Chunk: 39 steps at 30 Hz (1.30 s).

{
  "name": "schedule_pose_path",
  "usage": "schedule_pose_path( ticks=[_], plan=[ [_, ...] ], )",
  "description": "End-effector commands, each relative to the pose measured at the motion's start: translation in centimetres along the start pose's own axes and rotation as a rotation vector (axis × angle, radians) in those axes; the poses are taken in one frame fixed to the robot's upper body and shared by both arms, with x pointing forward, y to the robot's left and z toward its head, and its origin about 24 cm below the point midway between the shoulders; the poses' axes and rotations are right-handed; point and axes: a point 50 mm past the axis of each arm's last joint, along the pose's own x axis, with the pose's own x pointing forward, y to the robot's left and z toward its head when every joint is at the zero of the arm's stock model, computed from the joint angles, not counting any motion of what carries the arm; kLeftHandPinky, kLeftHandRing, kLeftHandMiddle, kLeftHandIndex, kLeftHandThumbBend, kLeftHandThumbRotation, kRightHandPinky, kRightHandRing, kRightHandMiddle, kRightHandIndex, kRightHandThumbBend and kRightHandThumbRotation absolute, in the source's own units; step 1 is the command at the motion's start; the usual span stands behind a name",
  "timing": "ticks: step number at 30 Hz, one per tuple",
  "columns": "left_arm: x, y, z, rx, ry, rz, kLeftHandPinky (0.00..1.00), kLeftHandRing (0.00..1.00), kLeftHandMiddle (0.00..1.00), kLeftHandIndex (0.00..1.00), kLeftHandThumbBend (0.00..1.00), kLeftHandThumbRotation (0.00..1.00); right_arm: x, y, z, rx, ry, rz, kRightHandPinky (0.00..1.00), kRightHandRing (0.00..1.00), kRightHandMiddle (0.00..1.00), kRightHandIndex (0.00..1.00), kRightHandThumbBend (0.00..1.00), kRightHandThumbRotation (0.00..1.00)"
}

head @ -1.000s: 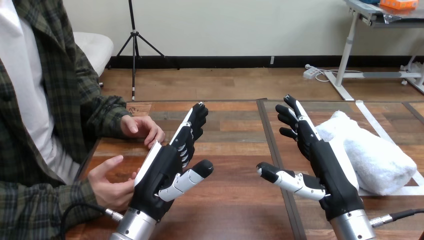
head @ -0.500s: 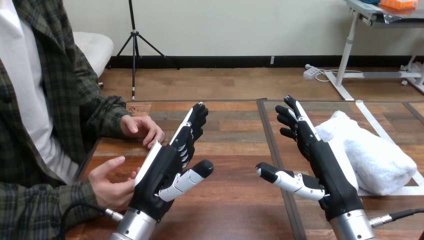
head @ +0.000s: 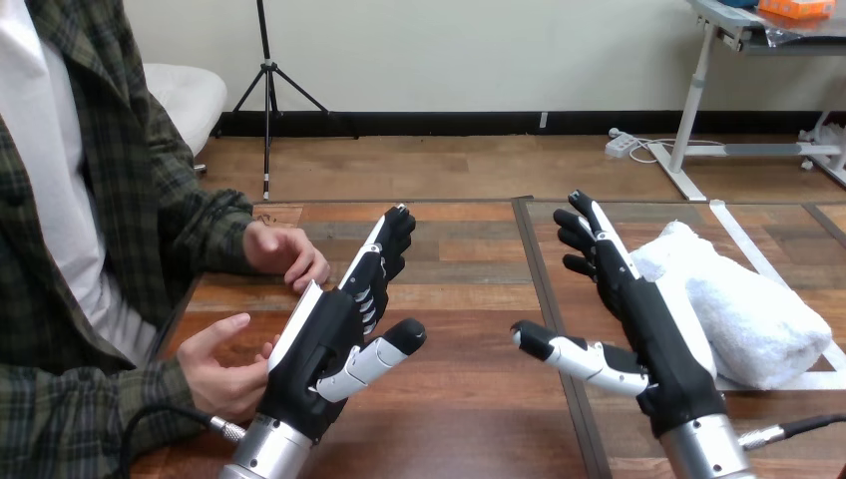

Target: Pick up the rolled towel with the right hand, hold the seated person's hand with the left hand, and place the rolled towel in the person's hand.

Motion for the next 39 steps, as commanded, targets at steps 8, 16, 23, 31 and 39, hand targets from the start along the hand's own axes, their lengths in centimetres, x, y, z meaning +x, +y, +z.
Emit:
schedule_pose_path(
  ticks=[8,16,23,31,39],
  plan=[
    [1.8,0.5,1.2,0.026,-0.077,-0.011,1.0,1.0,1.0,1.0,1.0,0.73,2.5,-3.7,3.8,-0.137,-0.08,-0.085,0.87,0.95,0.95,0.99,1.0,0.54],
    [1.8,0.5,1.3,0.025,-0.079,-0.011,1.0,1.0,1.0,1.0,1.0,0.73,3.0,-5.1,5.4,-0.173,-0.066,-0.124,0.89,0.95,0.96,0.99,1.0,0.5],
    [1.8,0.6,1.3,0.021,-0.082,-0.011,1.0,1.0,1.0,1.0,1.0,0.72,3.3,-6.6,6.6,-0.226,-0.045,-0.153,0.92,0.96,0.96,0.99,1.0,0.46],
    [1.7,0.6,1.2,0.019,-0.081,-0.009,1.0,1.0,1.0,1.0,1.0,0.71,3.5,-8.1,6.9,-0.284,-0.012,-0.163,0.92,0.97,0.96,0.99,1.0,0.45],
    [1.7,0.5,1.2,0.02,-0.081,-0.007,1.0,1.0,1.0,1.0,1.0,0.72,3.9,-9.7,7.2,-0.342,0.041,-0.171,0.88,0.94,0.94,0.99,1.0,0.46]
  ],
)
